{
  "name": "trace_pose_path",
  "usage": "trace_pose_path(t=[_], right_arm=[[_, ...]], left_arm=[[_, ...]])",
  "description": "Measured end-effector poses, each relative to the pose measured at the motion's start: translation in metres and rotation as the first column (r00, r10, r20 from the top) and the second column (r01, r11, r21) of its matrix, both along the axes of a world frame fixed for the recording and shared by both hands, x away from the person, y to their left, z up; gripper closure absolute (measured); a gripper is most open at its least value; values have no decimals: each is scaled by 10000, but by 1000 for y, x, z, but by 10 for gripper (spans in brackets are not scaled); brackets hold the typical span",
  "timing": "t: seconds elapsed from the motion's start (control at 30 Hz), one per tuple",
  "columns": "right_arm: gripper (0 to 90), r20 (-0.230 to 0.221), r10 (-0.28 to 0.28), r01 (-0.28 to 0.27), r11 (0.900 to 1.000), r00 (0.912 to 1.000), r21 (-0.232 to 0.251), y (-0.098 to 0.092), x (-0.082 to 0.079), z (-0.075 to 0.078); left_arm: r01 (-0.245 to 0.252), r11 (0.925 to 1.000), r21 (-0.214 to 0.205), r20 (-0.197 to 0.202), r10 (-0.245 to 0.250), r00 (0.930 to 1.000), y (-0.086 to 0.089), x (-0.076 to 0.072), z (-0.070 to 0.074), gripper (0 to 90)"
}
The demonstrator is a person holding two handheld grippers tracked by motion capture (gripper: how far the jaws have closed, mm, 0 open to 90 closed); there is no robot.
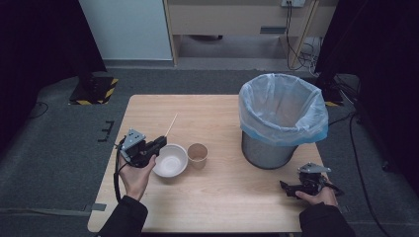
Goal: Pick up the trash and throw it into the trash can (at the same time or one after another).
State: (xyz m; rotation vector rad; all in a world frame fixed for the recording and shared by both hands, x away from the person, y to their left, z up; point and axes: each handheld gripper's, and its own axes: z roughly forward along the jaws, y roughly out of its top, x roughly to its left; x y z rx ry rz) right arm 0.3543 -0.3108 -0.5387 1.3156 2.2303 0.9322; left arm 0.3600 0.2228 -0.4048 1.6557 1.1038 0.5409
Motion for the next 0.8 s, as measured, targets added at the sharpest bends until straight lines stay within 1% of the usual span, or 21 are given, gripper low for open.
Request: trace_pose_path(t=[0.17, 0.4, 0.63, 0.8], right_arm=[[26, -2, -1, 1, 10000, 10000, 1, 0, 0, 0], [26, -2, -3, 3, 10000, 10000, 3, 0, 0, 0], [26, -2, 0, 0, 10000, 10000, 4, 0, 0, 0], [26, -3, -1, 1, 10000, 10000, 4, 0, 0, 0]], left_arm=[[26, 9999, -106, 279, -23, 9996, -1, -3, 8, 852], [192, 9994, -297, 634, -172, 9978, -5, -7, 19, 852], [369, 9978, -550, 1009, -312, 9944, -7, -9, 32, 853], [576, 9967, -565, 1277, -500, 9905, -13, -9, 41, 852]])
